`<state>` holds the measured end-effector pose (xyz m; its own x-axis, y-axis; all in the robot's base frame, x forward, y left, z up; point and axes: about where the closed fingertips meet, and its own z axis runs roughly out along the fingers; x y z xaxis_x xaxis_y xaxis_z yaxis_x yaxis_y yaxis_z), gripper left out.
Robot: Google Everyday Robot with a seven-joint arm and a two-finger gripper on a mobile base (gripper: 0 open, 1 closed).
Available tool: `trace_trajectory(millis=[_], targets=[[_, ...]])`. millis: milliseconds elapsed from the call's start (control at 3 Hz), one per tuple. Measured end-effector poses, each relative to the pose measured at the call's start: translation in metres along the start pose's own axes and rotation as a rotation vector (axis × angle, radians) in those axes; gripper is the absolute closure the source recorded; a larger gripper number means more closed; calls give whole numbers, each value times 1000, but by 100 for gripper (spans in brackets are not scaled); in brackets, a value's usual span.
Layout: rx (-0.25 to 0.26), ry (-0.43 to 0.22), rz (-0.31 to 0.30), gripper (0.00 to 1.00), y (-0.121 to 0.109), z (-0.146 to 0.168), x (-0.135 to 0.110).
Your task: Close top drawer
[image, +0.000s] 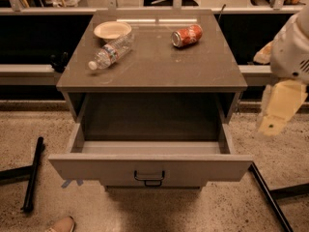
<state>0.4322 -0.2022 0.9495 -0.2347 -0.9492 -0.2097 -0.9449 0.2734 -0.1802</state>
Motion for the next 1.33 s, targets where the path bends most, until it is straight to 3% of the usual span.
trace_trajectory(millis=[333, 667, 1000, 1333], targets=[[-114, -18, 11, 0, 19, 63, 11], [-209, -30, 55, 15, 43, 165, 52], [-281, -36, 103, 35, 71, 255, 90], [-287, -36, 113, 66, 75, 271, 100]])
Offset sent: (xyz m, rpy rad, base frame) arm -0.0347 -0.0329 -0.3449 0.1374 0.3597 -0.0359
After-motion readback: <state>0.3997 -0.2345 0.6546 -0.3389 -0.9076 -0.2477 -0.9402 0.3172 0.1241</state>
